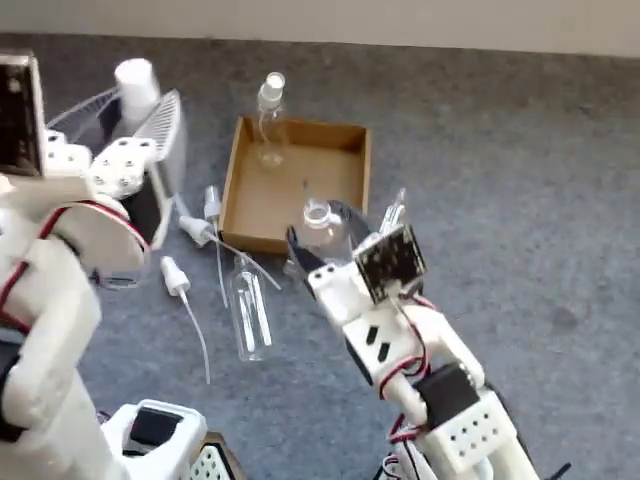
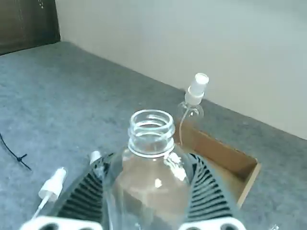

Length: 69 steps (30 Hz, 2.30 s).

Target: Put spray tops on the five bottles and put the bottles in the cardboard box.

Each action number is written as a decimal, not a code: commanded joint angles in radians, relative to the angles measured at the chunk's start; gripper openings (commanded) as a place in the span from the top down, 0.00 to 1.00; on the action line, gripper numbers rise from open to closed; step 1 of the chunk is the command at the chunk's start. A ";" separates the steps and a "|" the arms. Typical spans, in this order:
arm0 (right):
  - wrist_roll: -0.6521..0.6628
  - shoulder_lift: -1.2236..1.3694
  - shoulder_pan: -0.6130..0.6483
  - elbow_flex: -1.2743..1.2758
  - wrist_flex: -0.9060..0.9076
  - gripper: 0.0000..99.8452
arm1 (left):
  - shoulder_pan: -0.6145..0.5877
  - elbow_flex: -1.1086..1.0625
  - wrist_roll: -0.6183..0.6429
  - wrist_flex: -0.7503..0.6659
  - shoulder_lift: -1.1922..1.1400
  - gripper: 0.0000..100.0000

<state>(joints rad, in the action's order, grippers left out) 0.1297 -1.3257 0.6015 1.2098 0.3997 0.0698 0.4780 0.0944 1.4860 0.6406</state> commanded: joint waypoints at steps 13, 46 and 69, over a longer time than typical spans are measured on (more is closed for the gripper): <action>-0.006 -0.364 0.007 0.285 -0.005 1.00 | 0.397 -0.139 -0.008 -0.427 -0.236 0.98; -0.005 -0.375 0.005 0.283 0.041 1.00 | 0.475 -0.251 -0.054 -0.410 -0.140 1.00; -0.005 -0.375 0.005 0.283 0.041 1.00 | 0.438 -0.344 -0.074 -0.339 -0.139 1.00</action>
<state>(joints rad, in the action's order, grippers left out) 0.1297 -1.6909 0.6045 1.5075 0.4319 0.5240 0.1603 0.0284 1.1469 0.4733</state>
